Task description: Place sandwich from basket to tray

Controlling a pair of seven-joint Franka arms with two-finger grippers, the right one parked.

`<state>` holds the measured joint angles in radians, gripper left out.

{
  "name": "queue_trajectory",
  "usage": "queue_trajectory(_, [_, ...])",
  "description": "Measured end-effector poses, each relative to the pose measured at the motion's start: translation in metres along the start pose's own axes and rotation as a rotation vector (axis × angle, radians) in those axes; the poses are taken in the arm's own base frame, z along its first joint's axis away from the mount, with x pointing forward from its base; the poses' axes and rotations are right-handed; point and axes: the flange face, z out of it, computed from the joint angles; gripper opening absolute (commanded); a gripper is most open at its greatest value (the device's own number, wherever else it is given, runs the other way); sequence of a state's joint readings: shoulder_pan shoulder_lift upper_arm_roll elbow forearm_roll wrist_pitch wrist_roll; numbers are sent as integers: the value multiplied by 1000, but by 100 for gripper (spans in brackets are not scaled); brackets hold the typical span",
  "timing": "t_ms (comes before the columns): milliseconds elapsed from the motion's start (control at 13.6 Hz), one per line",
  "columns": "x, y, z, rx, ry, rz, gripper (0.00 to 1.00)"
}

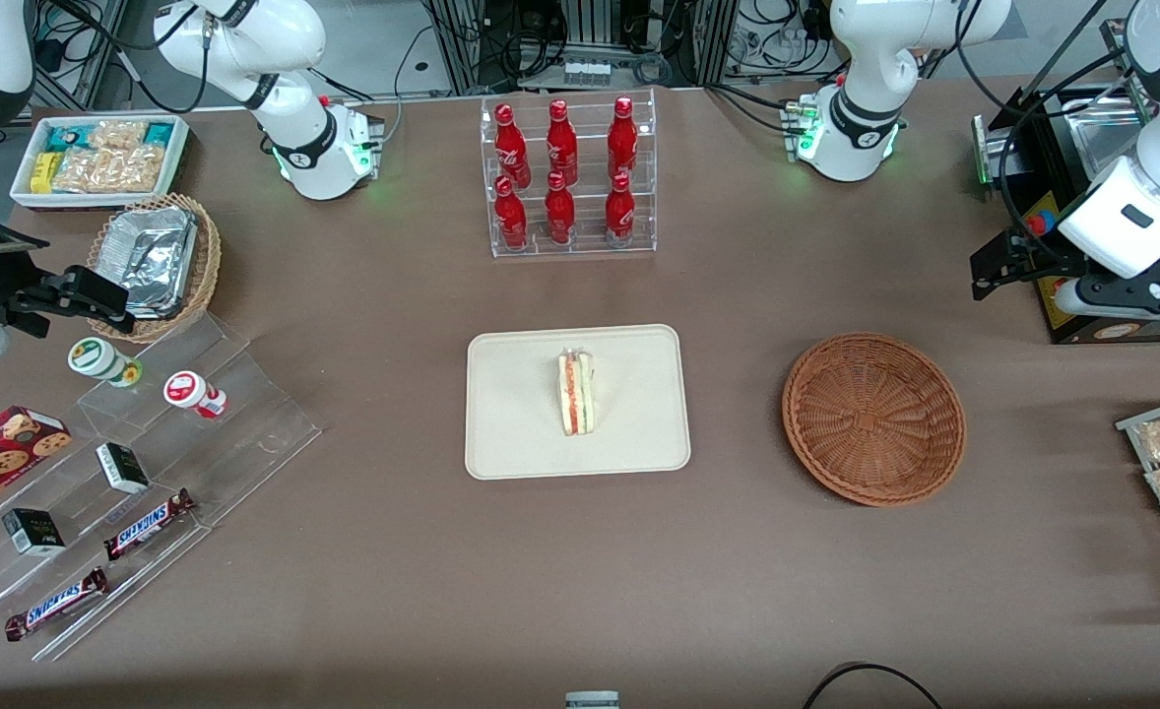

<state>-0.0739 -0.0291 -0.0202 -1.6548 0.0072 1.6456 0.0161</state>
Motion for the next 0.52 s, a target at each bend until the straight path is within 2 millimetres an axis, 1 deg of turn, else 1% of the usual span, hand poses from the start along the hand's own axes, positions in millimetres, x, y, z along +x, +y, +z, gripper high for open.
queue_trajectory(221, [9, -8, -8, 0, 20, -22, 100])
queue_trajectory(516, [11, -17, -3, 0, 12, -49, 100])
